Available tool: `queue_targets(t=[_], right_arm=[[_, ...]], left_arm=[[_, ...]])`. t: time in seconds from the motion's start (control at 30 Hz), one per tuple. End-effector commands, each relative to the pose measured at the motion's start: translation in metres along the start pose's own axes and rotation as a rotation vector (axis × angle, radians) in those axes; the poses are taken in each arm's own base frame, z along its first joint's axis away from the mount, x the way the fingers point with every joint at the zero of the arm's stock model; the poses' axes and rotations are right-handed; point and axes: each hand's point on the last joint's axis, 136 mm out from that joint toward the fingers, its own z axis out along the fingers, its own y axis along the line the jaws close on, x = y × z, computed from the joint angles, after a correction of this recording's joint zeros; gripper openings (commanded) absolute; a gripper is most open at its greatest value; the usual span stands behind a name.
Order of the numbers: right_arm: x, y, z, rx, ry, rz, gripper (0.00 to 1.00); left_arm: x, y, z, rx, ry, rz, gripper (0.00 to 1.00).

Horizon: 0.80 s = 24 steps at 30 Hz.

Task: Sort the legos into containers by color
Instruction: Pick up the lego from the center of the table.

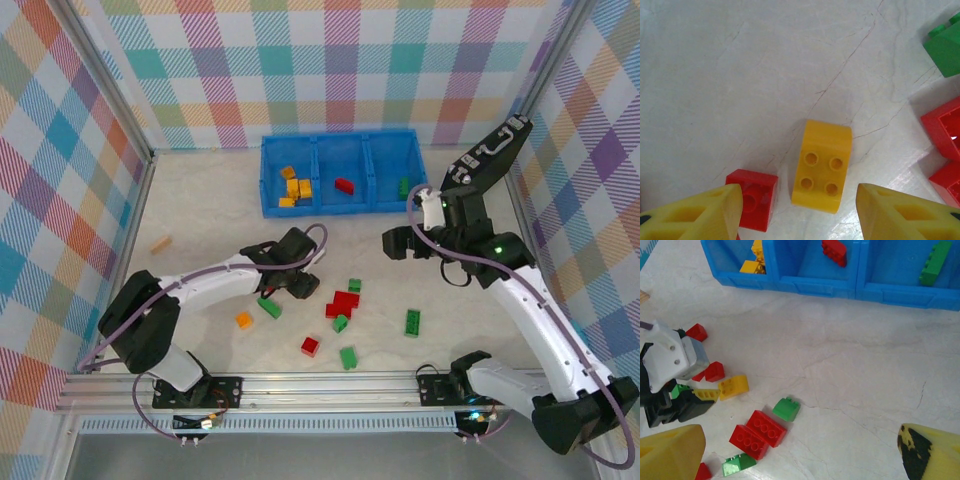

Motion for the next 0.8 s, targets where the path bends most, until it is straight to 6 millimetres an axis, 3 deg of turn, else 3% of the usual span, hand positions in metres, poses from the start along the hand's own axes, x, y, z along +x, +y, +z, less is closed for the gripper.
queue_targets(t=[0.0,0.13,0.43,0.77], right_arm=[[-0.012,0.009,-0.004,-0.038,-0.04,-0.026,0.99],[-0.013,0.013,0.0,-0.068,-0.033,-0.023,0.99],[-0.013,0.012,0.002,-0.059,-0.015,-0.033,0.99],[-0.01,0.008,0.008,-0.042,0.001,-0.038,0.99]], left_arm=[[-0.004,-0.01,0.011,0.015,-0.004,-0.007,0.61],[-0.008,-0.016,0.023,0.029,0.008,0.0,0.61],[0.002,-0.022,0.052,0.022,0.107,-0.038,0.59],[0.029,-0.026,0.071,0.027,0.212,-0.083,0.32]])
